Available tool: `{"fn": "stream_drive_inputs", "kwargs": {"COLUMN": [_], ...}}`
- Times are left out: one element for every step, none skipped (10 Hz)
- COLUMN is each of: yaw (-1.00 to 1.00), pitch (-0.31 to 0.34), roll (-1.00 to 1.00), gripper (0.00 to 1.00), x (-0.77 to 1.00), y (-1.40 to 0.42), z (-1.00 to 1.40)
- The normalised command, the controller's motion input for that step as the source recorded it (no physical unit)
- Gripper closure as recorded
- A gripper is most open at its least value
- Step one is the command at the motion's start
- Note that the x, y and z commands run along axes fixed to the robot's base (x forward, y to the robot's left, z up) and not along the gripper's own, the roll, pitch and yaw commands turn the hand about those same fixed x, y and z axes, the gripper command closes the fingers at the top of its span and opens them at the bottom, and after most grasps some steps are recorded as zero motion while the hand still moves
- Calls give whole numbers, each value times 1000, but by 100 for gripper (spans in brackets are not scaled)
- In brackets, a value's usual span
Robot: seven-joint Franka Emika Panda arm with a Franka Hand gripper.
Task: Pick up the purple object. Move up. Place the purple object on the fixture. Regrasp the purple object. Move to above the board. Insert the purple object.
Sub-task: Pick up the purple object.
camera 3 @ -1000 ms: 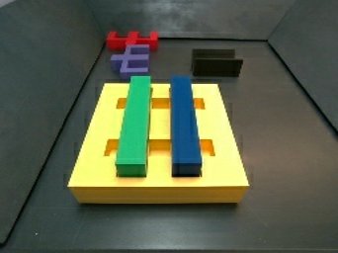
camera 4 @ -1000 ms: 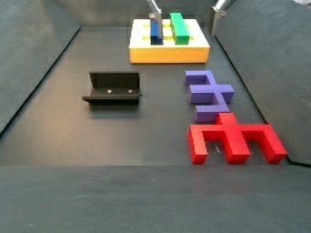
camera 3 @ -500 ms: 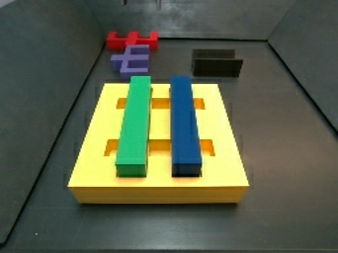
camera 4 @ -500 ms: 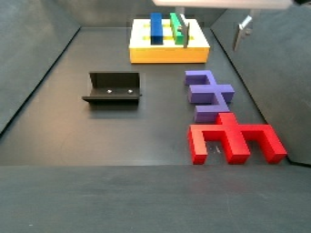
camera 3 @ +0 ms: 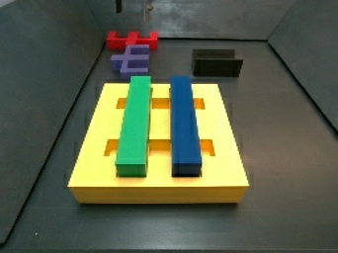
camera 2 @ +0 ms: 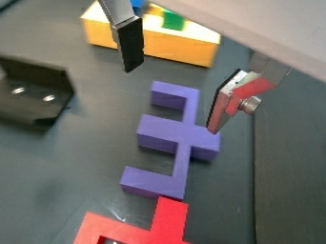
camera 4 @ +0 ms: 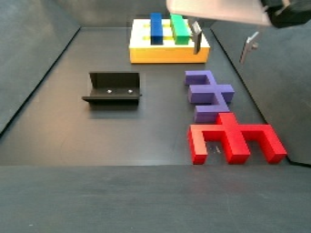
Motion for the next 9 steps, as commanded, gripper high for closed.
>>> {"fn": "stream_drive_inputs", "kwargs": {"yaw": [-914, -911, -911, -983, -997, -920, -860, -854, -857], "pitch": [-20, -11, -14, -14, -19, -133, -267, -284, -284], "roll": [0, 3, 11, 26, 0, -169, -247, -256, -250], "gripper": [0, 0, 0, 0, 0, 0, 0, 0, 0], "x": [-217, -220, -214, -177, -146, -86, -149, -146, -134], "y": [0, 0, 0, 0, 0, -6, -57, -69, -69], "z": [-240, -214, -194, -174, -234, -363, -329, -297, -283]}}
